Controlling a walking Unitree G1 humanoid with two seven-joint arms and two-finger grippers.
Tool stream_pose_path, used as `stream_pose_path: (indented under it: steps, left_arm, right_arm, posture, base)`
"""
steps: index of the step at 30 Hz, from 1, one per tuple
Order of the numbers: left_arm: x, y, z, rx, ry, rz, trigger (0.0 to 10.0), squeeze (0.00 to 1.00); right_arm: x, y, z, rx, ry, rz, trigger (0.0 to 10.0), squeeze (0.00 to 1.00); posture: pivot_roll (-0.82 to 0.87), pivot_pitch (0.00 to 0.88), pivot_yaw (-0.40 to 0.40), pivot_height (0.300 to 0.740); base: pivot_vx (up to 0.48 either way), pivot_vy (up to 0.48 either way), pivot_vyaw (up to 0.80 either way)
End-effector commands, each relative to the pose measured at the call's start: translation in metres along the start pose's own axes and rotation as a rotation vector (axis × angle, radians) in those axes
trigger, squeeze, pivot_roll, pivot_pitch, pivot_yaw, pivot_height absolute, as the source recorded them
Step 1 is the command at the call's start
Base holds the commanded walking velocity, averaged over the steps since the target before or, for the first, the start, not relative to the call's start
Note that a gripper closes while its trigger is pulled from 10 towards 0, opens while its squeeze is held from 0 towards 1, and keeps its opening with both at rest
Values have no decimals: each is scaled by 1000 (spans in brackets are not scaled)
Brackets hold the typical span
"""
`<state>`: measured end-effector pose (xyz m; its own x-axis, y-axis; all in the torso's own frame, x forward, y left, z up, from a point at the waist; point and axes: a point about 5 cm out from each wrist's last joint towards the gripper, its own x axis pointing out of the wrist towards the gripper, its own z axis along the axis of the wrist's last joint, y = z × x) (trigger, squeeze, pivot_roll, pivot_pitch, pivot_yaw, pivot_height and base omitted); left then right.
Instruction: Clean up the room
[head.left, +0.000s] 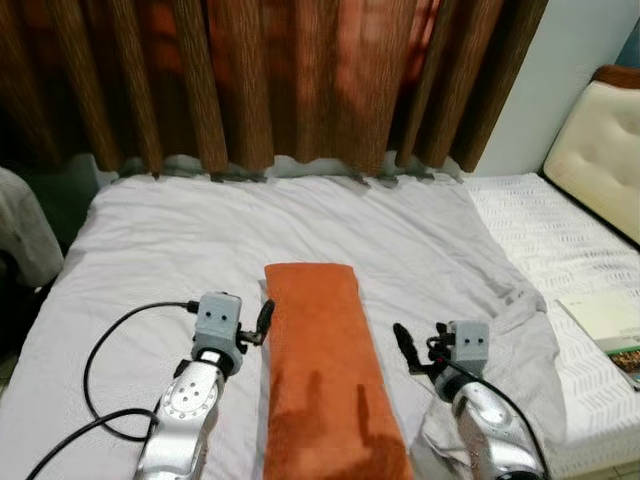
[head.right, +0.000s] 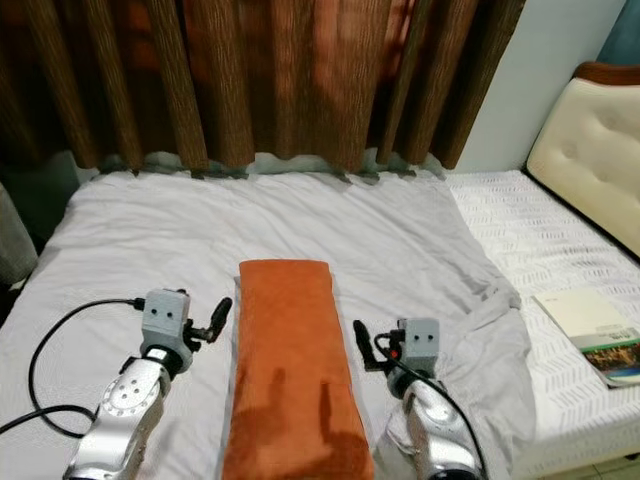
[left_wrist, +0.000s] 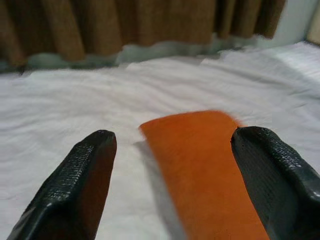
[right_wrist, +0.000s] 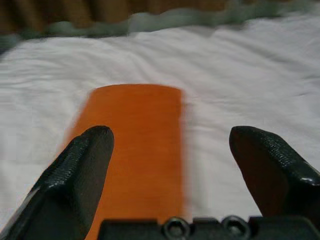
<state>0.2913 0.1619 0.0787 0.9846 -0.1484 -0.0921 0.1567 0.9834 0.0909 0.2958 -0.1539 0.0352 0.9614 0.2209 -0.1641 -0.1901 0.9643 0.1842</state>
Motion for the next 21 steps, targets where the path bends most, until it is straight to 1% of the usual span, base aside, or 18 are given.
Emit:
stream_pose_path:
  steps: [1, 5, 7, 10, 13, 15, 17, 20, 21]
  left_arm:
    - [1, -3, 1, 7, -3, -7, 10000, 0]
    - [1, -3, 0, 0, 3, 2, 10000, 0]
    - [1, -3, -2, -25, 18, 10, 10000, 0]
    - [1, -3, -3, -27, 21, 11, 10000, 0]
    - [1, -3, -3, -28, 25, 17, 10000, 0]
    - [1, -2, -4, -30, 28, 23, 10000, 0]
    - [-1, -2, -5, -52, 33, 25, 10000, 0]
    - [-2, -3, -6, -50, 36, 25, 10000, 0]
    - [-2, -3, -6, -33, 34, 29, 10000, 0]
  right_arm:
    - [-2, -8, 2, -16, -1, -18, 10000, 0]
    - [-2, -9, 2, -17, 4, -16, 10000, 0]
    - [-1, -8, 1, -17, 17, -5, 10000, 0]
    - [0, -8, 1, -17, 21, -2, 10000, 0]
    - [1, -7, 2, -19, 22, -1, 10000, 0]
    - [2, -7, 2, -21, 24, 1, 10000, 0]
    - [2, -8, 3, -26, 30, 7, 10000, 0]
    - [2, -9, 3, -28, 32, 9, 10000, 0]
    - [1, -9, 2, -28, 33, 9, 10000, 0]
  posture:
    - [100, 0, -91, 740]
    - [98, 0, -92, 740]
    - [98, 0, -92, 740]
    - [98, 0, -92, 740]
    - [97, 0, -92, 740]
    - [98, 0, -94, 740]
    - [99, 0, -97, 740]
    - [100, 0, -98, 740]
    - [100, 0, -99, 740]
  base:
    - [431, 0, 0]
    - [428, 0, 0]
    - [444, 0, 0]
    - [461, 0, 0]
    - [277, 0, 0]
    - [0, 0, 0]
    - [0, 0, 0]
    - [0, 0, 0]
    - [0, 0, 0]
